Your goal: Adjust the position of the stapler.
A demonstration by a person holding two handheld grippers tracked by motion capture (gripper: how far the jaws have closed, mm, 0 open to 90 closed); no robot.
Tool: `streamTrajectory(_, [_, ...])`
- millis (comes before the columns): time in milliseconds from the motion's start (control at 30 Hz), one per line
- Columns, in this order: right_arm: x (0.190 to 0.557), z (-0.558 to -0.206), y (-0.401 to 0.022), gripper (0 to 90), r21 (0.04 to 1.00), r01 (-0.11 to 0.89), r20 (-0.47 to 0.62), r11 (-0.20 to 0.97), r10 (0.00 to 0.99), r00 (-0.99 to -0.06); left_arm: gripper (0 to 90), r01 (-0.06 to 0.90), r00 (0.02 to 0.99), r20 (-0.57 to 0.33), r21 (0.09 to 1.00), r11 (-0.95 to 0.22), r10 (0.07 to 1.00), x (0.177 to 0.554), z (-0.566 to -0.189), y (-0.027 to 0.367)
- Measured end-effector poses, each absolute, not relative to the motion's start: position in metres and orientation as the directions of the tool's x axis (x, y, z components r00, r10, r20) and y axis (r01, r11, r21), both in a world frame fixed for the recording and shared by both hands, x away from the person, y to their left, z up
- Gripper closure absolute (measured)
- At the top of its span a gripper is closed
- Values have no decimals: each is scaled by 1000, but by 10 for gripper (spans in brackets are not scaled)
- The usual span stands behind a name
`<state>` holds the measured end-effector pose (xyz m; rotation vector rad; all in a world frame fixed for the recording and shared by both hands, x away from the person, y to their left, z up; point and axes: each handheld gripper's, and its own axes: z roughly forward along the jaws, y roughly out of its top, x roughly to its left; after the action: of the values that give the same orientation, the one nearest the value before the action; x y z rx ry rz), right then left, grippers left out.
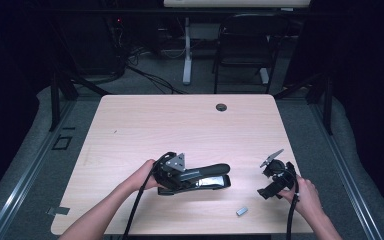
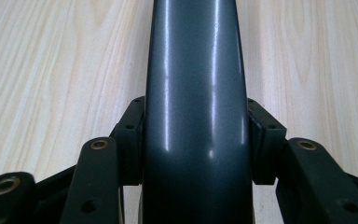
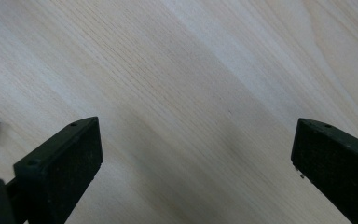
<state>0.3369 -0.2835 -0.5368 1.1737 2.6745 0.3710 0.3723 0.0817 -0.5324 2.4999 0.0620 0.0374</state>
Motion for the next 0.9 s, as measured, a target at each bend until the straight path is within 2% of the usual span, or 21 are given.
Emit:
streamTrajectory(433, [336, -537, -282, 15, 331, 678, -86, 656, 737, -671, 508, -18, 1000, 24, 580, -815, -5, 380, -531, 72])
streamTrajectory(533, [335, -534, -282, 16, 319, 675, -94, 666, 730, -677, 507, -19, 1000, 24, 578, -816, -7, 381, -531, 72])
streamTrajectory(633, [333, -535, -281, 18, 356, 678, -71, 643, 742, -667, 505, -13, 1000, 22, 577, -816, 0, 380, -531, 72])
streamTrajectory(700, [332, -531, -281, 23, 348, 661, -85, 664, 725, -684, 497, 10, 999, 31, 577, -816, 34, 378, -531, 70])
streamTrajectory(800, [332, -530, -279, 27, 371, 658, -76, 656, 727, -682, 372, 56, 992, 61, 575, -816, 111, 377, -531, 69])
streamTrajectory(900, [330, -530, -277, 34, 397, 659, -68, 638, 737, -672, 249, 109, 986, 39, 589, -800, 164, 379, -531, 72])
